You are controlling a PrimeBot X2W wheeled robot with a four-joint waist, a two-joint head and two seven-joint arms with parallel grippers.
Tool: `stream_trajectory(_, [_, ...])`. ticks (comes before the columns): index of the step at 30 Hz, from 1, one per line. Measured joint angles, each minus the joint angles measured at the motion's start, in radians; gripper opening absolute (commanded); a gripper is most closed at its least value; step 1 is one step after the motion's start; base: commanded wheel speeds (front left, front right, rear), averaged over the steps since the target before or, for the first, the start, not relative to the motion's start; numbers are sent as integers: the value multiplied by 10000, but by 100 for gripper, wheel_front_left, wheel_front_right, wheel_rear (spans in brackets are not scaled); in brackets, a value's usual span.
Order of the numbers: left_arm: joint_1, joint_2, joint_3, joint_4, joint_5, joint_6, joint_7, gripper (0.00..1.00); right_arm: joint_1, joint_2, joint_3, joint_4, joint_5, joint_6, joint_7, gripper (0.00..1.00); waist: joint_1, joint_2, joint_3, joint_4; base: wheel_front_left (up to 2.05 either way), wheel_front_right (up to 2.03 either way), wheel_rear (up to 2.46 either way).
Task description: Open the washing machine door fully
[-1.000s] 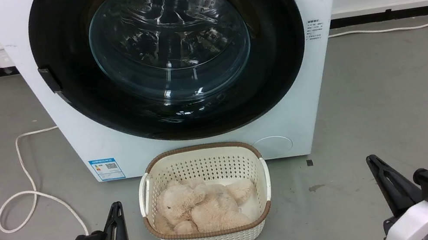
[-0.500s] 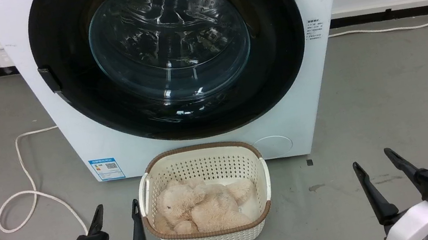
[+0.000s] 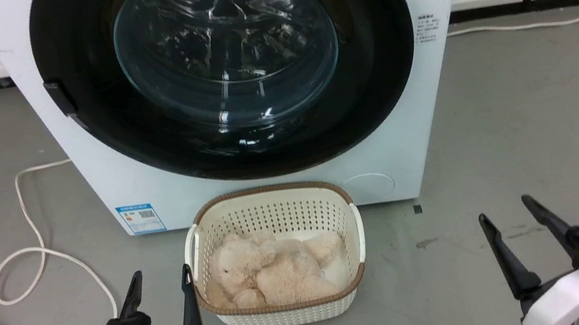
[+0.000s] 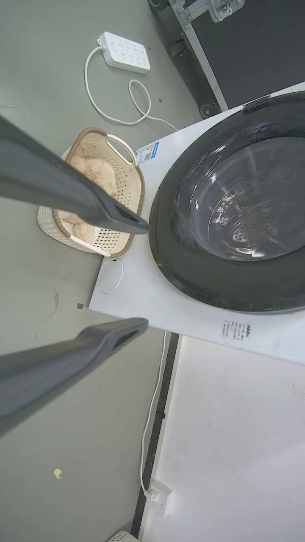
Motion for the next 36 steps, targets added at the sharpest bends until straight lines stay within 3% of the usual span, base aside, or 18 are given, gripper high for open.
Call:
stream_trajectory(24, [-430,-2,-337,-353,0,219,-476,100,-2299,-608,-94,31,1260,0,-113,100,1,0,1101,195,0,0,0])
stream_trajectory(25, [-446,-2,-353,-359,0,251,-483,100,-2408,-625,-104,65,1350,0,-79,83,1,0,1136,207,0,0,0])
stream_trajectory(26, [-470,-2,-355,-368,0,255,-535,100,-2521,-648,-107,105,1444,0,-38,34,1,0,1169,219,0,0,0])
stream_trajectory(27, [-496,-2,-368,-387,0,257,-562,100,-2638,-673,-121,148,1536,0,-27,0,1,0,1202,232,0,0,0])
stream_trajectory(36, [-619,0,-470,-525,-2,347,-740,100,-3699,-880,-395,815,2562,-2,360,0,1,0,1539,359,0,0,0])
